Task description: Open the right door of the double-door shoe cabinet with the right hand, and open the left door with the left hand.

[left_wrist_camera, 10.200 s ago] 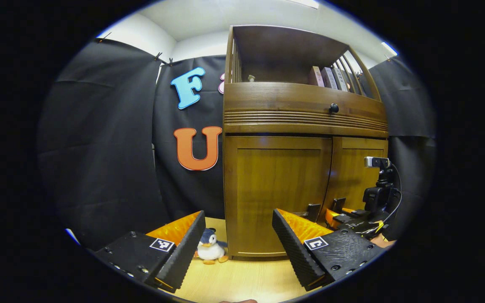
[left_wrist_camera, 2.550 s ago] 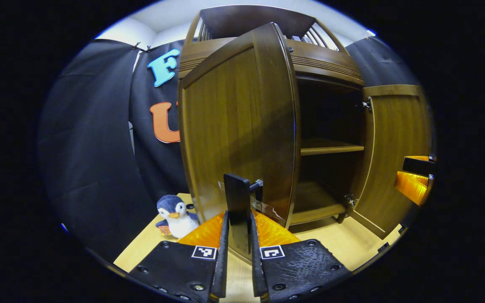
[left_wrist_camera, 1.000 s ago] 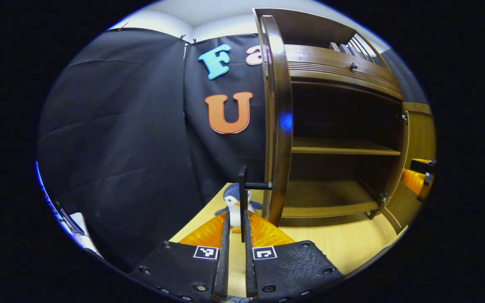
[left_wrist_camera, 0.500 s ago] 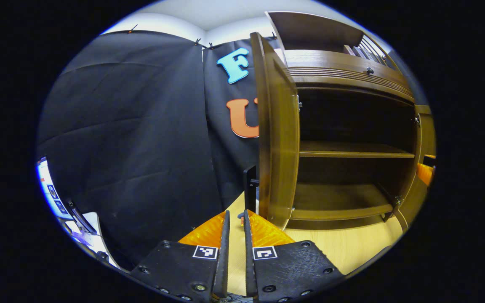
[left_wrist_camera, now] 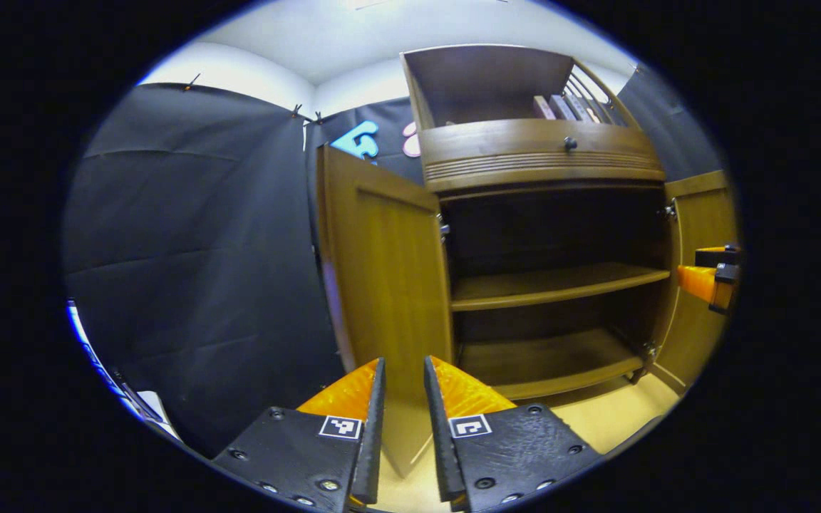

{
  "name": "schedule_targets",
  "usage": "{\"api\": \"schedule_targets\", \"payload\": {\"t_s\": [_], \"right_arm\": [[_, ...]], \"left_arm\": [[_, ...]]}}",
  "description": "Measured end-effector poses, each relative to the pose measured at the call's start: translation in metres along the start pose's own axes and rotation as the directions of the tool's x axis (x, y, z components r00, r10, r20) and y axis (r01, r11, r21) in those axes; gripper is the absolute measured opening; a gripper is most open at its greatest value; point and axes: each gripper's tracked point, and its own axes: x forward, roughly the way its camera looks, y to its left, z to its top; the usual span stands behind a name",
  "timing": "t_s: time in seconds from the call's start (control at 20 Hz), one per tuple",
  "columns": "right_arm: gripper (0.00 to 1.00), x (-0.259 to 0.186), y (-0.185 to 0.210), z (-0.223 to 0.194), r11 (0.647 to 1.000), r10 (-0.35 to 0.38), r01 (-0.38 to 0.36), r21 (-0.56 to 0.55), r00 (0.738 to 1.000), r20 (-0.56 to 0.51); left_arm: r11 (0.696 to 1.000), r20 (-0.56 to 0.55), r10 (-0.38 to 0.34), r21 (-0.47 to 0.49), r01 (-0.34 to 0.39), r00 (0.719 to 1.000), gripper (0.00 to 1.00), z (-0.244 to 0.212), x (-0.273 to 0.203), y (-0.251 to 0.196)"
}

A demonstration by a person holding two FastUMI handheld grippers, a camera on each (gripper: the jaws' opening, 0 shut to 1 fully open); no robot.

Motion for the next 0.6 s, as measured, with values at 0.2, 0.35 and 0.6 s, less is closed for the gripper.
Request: {"api": "schedule_targets", "payload": {"t_s": [0.2,0.35,0.6], "right_arm": [[0.99,-0.009,-0.009,0.017,1.0,-0.02,0.02,0.006,0.999,0.031],[0.99,-0.016,-0.014,0.024,0.999,-0.03,0.029,0.02,0.999,0.038],[0.99,-0.027,-0.022,0.039,0.998,-0.05,0.048,0.038,0.997,0.058]], "left_arm": [[0.994,0.031,-0.105,-0.008,0.105,0.994,0.36,0.028,0.011,-0.043],[0.984,0.066,-0.178,0.022,0.177,0.982,0.64,0.052,0.01,-0.07],[0.957,0.078,-0.286,-0.02,0.289,0.955,0.87,0.066,-0.002,-0.105]]}}
